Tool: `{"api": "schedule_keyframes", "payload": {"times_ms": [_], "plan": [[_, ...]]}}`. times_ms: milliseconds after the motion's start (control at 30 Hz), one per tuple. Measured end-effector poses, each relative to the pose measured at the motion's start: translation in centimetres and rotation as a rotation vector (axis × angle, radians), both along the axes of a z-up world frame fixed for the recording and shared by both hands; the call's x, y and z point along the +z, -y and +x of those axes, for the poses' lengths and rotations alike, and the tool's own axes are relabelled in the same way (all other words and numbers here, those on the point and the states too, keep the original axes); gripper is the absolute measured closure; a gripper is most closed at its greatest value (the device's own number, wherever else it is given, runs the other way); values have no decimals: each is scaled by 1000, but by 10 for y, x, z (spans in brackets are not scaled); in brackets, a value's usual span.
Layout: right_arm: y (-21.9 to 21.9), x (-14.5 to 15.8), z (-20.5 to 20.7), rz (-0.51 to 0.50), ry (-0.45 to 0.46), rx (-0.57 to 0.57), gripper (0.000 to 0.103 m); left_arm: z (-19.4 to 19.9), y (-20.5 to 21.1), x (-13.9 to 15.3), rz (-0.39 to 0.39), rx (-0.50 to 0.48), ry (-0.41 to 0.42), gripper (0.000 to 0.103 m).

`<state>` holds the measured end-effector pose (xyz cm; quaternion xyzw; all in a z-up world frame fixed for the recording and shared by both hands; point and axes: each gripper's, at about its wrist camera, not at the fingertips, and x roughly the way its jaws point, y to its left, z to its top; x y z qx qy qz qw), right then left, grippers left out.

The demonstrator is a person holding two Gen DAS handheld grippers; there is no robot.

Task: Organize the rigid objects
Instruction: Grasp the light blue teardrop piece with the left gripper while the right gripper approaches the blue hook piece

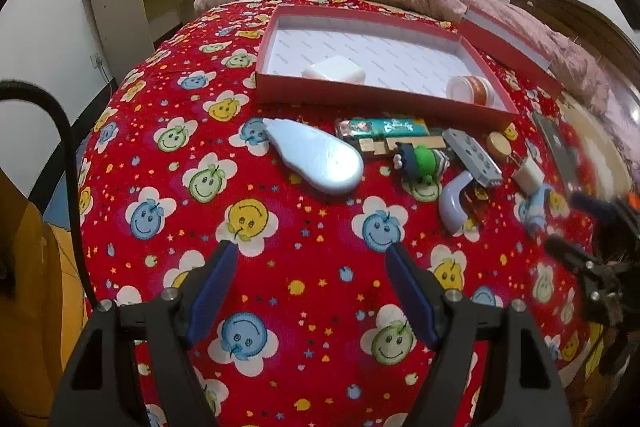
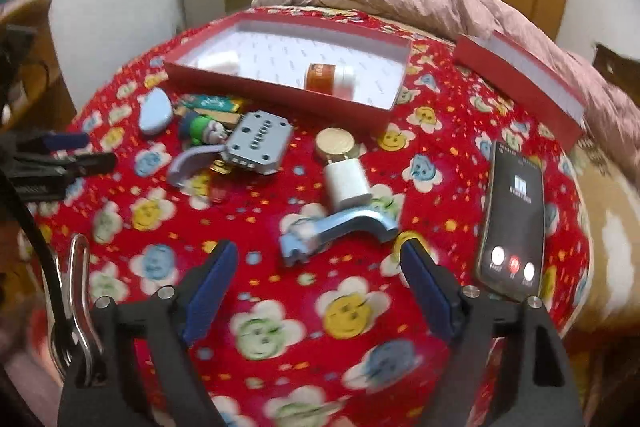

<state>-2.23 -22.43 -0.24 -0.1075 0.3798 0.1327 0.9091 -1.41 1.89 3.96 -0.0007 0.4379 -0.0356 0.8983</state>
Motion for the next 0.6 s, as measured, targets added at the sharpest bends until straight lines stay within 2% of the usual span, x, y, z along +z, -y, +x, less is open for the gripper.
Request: {"api": "schedule_keyframes", "payload": {"times_ms": [233, 367, 433, 467, 533, 600], "plan": [[-2, -13, 18, -33, -19, 85, 16, 16, -6, 8, -12, 17, 29, 23], [-7, -21, 23, 7, -57, 95, 16, 32, -13, 10, -31, 17, 45, 23], [-7, -27, 24, 42, -76, 82, 20, 40, -17, 7, -33, 4, 31, 23], [-8, -27, 22, 39, -55, 76, 22, 45, -19, 5, -34, -2, 25, 23], [-11, -27, 17, 35, -39, 72, 33, 51, -24, 1, -32, 0, 19, 22], [-12, -26, 14, 52, -36, 69, 39, 56, -29, -3, -41, 10, 9, 22]]}}
